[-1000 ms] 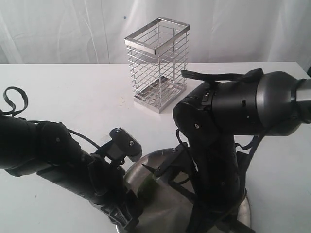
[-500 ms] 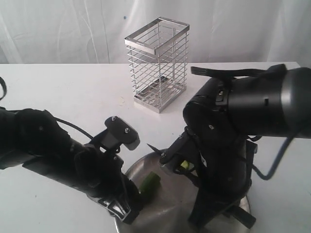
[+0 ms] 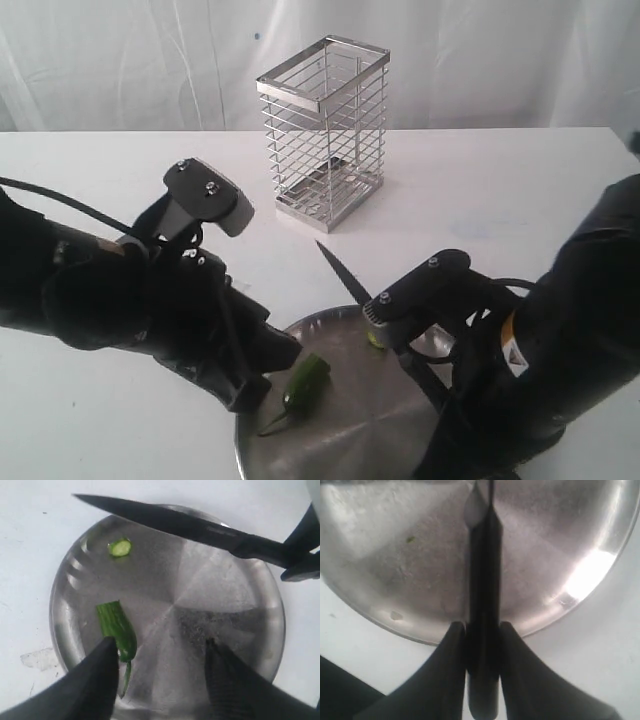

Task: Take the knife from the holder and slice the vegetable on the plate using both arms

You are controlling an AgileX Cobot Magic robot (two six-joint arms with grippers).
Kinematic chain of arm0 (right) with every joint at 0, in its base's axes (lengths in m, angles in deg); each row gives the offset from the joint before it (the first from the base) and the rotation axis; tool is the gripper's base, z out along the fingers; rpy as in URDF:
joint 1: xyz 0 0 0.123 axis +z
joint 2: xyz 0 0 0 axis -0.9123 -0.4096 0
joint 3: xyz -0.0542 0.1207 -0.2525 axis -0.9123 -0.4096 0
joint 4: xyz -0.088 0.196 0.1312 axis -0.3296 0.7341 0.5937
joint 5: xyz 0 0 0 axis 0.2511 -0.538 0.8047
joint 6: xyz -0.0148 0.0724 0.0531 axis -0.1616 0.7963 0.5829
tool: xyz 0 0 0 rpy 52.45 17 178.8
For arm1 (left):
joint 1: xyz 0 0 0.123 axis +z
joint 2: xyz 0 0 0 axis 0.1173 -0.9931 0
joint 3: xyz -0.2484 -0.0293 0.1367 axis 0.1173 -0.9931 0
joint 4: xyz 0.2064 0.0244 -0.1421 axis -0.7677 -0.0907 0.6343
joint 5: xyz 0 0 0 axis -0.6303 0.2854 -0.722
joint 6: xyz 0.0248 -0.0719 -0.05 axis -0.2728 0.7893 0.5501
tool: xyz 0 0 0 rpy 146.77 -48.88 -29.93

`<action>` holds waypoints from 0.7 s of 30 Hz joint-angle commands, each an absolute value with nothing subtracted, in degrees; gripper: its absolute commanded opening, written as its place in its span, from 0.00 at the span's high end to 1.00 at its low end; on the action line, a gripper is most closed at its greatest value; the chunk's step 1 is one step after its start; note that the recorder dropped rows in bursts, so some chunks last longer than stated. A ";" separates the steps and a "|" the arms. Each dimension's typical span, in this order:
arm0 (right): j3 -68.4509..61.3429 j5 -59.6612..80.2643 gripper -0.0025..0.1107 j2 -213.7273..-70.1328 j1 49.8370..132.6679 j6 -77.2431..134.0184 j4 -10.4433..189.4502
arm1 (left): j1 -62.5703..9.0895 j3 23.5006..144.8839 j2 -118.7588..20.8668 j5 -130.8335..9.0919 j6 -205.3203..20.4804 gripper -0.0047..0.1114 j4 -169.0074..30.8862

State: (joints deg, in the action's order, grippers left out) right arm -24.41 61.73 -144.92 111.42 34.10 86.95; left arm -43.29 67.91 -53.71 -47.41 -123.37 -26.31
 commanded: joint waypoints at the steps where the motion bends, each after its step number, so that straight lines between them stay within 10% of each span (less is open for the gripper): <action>1: -26.20 59.12 0.98 -139.35 111.57 34.02 89.84 | -43.45 67.85 -50.18 -49.90 -120.20 0.74 -21.32; 5: -27.98 57.78 0.98 -136.41 111.56 34.02 89.85 | -43.45 68.41 -47.49 -53.30 -120.07 0.96 -15.36; 21: -31.26 51.89 0.98 -134.15 111.56 27.29 94.65 | -43.45 77.24 -47.11 -41.63 -132.62 0.96 -2.56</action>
State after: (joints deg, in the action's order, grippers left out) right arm -30.99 53.16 -134.75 111.52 28.61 94.34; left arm -43.29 76.80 -47.01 -43.25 -129.33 -7.01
